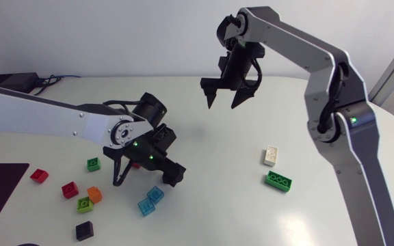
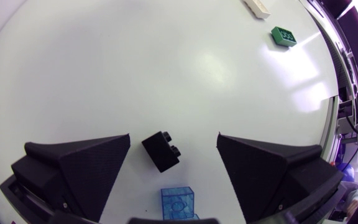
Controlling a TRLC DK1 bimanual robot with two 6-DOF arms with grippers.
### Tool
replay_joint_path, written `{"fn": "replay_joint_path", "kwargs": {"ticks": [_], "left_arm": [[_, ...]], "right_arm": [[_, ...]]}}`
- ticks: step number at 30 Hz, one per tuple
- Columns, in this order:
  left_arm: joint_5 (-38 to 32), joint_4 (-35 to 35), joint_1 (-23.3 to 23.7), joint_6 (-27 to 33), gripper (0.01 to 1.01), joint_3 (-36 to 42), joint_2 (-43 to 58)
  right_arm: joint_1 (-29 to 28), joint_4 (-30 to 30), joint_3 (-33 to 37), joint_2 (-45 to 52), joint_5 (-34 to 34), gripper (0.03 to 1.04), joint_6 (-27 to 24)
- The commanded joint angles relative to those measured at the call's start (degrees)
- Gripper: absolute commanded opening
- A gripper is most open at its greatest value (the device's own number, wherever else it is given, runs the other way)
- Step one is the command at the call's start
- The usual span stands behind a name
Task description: Sort duplo bricks by size, large to the right and small to the left
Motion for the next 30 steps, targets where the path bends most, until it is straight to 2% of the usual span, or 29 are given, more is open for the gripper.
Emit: {"fn": "replay_joint_path", "kwargs": {"ticks": [1, 5, 9, 12, 13, 18, 20, 21, 22, 30], "left_arm": [[-0.49, 0.72, 0.0, -1.36, 0.974, 0.34, 0.99], [-0.66, 1.51, 0.61, -1.54, 0.974, 0.16, 1.43], [-2.24, 2.04, 0.44, -3.29, 0.974, 0.43, 3.01], [-4.88, 1.95, -0.7, -4.7, 0.972, 0.6, 4.42], [-5.41, 1.69, -0.97, -5.05, 0.957, 0.69, 4.68], [-6.37, 1.07, -0.79, -5.67, 0.741, 0.78, 4.86], [-6.46, 1.16, -1.06, -5.67, 0.52, 0.96, 4.94], [-6.64, 1.43, -1.06, -5.93, 0.356, 0.96, 4.94], [-6.73, 1.78, -0.88, -6.28, 0.266, 0.96, 5.03], [-8.48, 0.63, 0.53, -5.67, 0.21, -2.21, 1.43]], "right_arm": [[-1.09, 4.61, -8.65, -9.93, 1.78, 1.0, 1.43], [-0.56, 15.95, -27.89, -23.56, 3.18, 1.0, 2.31], [-0.65, 24.21, -43.19, -33.05, 5.38, 1.0, 3.19], [-1.09, 27.9, -51.19, -37.44, 6.43, 1.0, 3.36], [-1.18, 28.78, -52.94, -38.5, 6.43, 1.0, 3.45], [-1.79, 31.68, -59.36, -42.36, 6.52, 1.0, 3.63], [-1.88, 32.03, -60.68, -43.07, 6.52, 1.0, 3.63], [-2.06, 32.21, -61.29, -43.42, 6.52, 1.0, 3.63], [-2.15, 32.3, -61.73, -43.77, 6.52, 1.0, 3.63], [-2.58, 32.47, -63.23, -45.18, 6.43, 1.0, 3.63]]}}
